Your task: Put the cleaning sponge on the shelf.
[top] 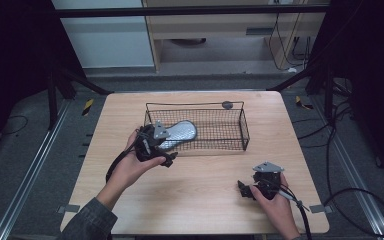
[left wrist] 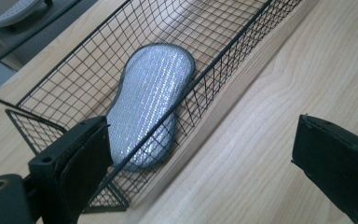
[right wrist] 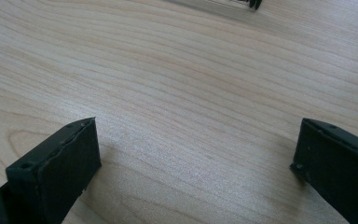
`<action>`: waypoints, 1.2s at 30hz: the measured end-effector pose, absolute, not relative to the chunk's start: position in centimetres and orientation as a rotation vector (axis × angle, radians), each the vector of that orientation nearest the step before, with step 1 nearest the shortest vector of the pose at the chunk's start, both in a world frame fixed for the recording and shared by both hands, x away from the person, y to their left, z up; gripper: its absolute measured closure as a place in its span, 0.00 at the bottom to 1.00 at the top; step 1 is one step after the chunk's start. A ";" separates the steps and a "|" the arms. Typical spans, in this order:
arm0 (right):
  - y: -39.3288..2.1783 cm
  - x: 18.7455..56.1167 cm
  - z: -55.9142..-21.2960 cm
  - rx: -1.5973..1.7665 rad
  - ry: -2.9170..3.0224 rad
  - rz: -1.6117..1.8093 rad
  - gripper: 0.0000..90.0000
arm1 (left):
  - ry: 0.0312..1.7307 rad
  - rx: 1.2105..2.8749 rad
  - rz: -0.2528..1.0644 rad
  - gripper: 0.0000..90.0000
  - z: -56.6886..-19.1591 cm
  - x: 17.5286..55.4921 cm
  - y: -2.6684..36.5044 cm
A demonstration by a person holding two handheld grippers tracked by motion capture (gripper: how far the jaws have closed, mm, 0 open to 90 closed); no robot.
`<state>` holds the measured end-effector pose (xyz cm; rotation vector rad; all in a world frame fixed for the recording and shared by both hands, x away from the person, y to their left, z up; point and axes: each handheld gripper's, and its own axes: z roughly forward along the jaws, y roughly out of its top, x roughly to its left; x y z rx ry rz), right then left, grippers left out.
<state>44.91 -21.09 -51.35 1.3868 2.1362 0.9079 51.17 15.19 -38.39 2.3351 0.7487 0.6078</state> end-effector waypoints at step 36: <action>-21.1 44.9 -51.3 1.389 2.134 0.908 0.01 | 1.107 2.230 0.580 0.05 -45.3 50.2 25.1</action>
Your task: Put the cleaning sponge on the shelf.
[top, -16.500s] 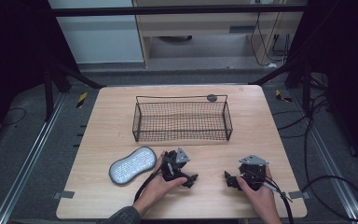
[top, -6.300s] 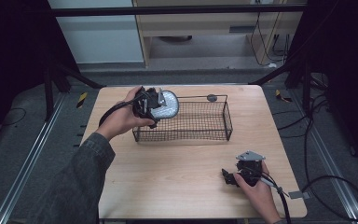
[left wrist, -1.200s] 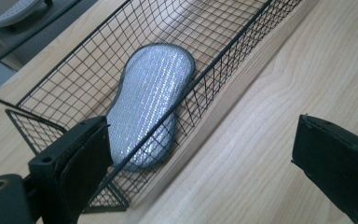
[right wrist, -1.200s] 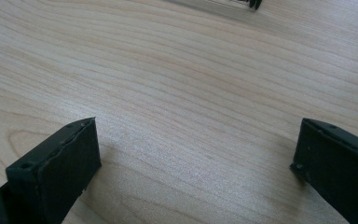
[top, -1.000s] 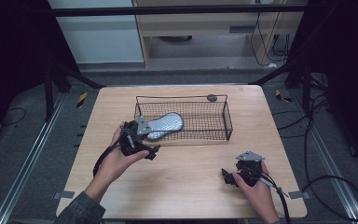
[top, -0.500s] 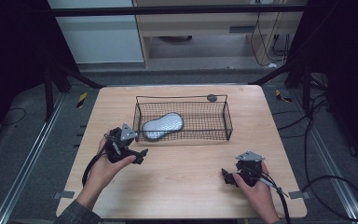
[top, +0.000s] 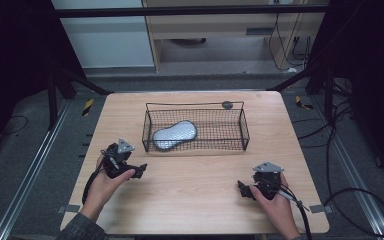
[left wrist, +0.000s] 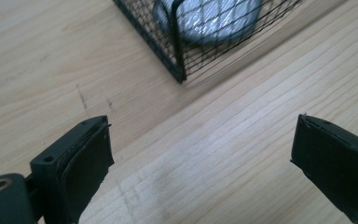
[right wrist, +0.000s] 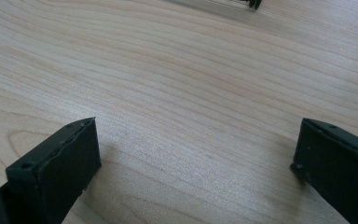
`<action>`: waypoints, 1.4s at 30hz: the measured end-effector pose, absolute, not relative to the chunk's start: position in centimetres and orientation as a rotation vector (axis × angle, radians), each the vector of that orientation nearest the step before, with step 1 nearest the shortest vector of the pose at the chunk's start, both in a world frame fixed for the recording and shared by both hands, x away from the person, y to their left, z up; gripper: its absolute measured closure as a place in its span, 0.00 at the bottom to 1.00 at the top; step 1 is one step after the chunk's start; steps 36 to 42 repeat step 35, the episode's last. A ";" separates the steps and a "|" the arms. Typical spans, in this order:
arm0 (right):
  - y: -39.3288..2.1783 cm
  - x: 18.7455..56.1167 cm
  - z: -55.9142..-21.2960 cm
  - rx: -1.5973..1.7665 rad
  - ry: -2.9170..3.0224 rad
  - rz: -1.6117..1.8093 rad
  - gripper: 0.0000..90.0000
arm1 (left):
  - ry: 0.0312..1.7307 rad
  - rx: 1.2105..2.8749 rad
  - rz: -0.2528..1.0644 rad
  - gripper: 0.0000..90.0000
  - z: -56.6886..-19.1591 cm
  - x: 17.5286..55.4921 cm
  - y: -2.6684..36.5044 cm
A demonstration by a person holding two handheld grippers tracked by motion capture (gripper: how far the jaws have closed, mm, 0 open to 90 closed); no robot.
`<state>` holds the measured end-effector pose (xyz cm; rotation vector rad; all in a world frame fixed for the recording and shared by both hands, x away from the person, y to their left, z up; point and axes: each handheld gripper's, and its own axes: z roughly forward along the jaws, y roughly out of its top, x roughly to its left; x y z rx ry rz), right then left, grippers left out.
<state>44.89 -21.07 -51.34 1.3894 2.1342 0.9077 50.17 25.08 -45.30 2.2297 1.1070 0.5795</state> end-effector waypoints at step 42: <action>-21.0 44.9 -51.3 1.391 2.133 0.906 0.01 | 1.243 2.071 0.539 0.00 -50.8 52.1 29.1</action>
